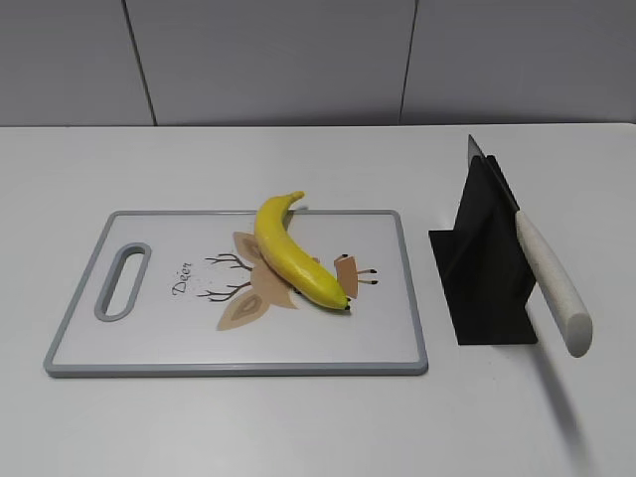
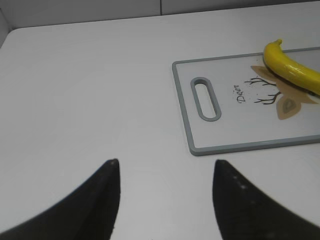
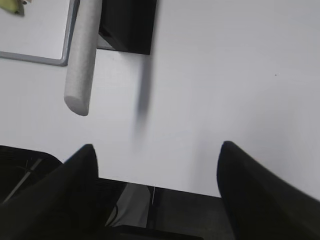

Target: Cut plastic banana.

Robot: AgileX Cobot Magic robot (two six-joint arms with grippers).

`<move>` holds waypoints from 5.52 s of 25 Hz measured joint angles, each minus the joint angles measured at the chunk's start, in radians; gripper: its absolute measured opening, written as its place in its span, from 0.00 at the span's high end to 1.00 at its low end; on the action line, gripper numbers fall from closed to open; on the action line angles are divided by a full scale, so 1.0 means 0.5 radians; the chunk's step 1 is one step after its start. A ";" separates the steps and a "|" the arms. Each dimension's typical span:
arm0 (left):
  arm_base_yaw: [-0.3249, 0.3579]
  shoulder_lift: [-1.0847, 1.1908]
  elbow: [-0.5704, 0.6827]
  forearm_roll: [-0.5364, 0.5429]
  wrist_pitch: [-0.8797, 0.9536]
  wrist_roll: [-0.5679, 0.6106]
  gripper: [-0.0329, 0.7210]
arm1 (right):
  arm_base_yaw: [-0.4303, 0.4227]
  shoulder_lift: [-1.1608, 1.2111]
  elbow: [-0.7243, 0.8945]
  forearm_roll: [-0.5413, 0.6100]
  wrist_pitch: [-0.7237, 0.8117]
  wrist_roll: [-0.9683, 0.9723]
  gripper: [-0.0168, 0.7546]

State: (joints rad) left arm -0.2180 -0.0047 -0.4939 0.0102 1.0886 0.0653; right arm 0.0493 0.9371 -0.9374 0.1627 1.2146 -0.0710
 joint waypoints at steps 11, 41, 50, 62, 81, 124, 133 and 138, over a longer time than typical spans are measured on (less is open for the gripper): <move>0.000 0.000 0.000 0.000 0.000 0.000 0.19 | 0.153 0.460 -0.240 0.123 -0.003 -0.016 0.30; 0.000 0.000 0.000 0.000 0.000 0.000 0.19 | 0.771 1.421 -0.284 -0.313 -0.341 0.649 0.30; 0.000 0.000 0.000 0.000 0.000 0.000 0.19 | 0.771 1.441 -0.284 -0.313 -0.364 0.666 0.69; 0.000 0.000 0.000 -0.004 0.000 0.000 0.19 | 0.765 1.354 -0.340 -0.313 -0.328 0.729 0.72; 0.000 0.000 0.000 -0.005 -0.002 0.000 0.19 | 0.774 0.903 -0.554 -0.303 -0.198 0.367 0.75; -0.139 2.777 -1.684 -0.876 0.020 2.576 0.22 | 0.763 1.728 -1.294 0.276 -0.033 -2.164 0.75; -0.375 3.113 -1.722 -0.736 -0.170 2.659 0.22 | 0.763 1.822 -1.305 0.480 -0.108 -2.318 0.75; -0.395 3.246 -1.724 -0.734 -0.223 2.703 0.22 | 0.763 1.870 -1.313 0.544 -0.172 -2.341 0.75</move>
State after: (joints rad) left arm -0.4153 1.6184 -1.3560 -0.3569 0.9770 1.4168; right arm 0.4306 1.8722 -1.5938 0.4348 1.1285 -1.2415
